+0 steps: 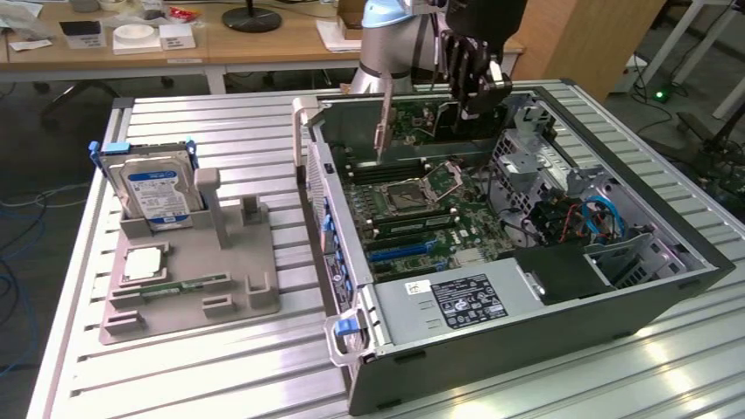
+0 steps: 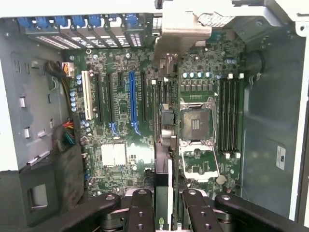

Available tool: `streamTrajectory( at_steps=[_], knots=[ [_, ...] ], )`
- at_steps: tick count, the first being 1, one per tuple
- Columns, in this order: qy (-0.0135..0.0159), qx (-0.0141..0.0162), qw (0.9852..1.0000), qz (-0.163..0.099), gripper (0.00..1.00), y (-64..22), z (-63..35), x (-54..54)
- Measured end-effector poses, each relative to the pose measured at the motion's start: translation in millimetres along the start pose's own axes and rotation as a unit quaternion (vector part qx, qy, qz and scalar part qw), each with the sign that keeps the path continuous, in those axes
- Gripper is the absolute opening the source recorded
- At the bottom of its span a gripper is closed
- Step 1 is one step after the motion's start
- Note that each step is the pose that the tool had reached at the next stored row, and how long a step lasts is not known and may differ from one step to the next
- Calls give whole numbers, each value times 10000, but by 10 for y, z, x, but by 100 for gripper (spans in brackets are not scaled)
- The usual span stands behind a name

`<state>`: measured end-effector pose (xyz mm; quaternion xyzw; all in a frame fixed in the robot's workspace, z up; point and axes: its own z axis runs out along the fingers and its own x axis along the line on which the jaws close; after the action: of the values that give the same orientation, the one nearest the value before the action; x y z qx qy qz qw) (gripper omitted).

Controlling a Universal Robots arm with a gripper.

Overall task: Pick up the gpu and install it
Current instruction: 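Insert the gpu into the slot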

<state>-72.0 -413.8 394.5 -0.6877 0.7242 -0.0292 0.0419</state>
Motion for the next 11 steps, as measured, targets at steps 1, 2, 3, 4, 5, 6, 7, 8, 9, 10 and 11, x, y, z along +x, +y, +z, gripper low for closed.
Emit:
streamTrajectory(
  at_steps=[1,2,3,4,5,6,7,8,9,10,11],
  knots=[
    [-3,-5,10000,-38,27,2,11,6],
    [-8,-12,10000,-82,27,3,24,11],
    [-10,-17,9999,-111,27,4,40,22],
    [-11,-18,9999,-115,27,6,56,41],
    [-15,-17,9999,-115,27,7,75,54],
    [-19,-18,9999,-114,27,8,88,87],
    [-27,-18,9999,-113,27,8,102,127],
    [-40,-18,9999,-112,27,8,118,154],
    [-51,-18,9999,-111,27,8,131,173],
    [-59,-19,9999,-110,27,10,142,206],
    [-63,-20,9999,-110,27,12,156,236]
  ],
)
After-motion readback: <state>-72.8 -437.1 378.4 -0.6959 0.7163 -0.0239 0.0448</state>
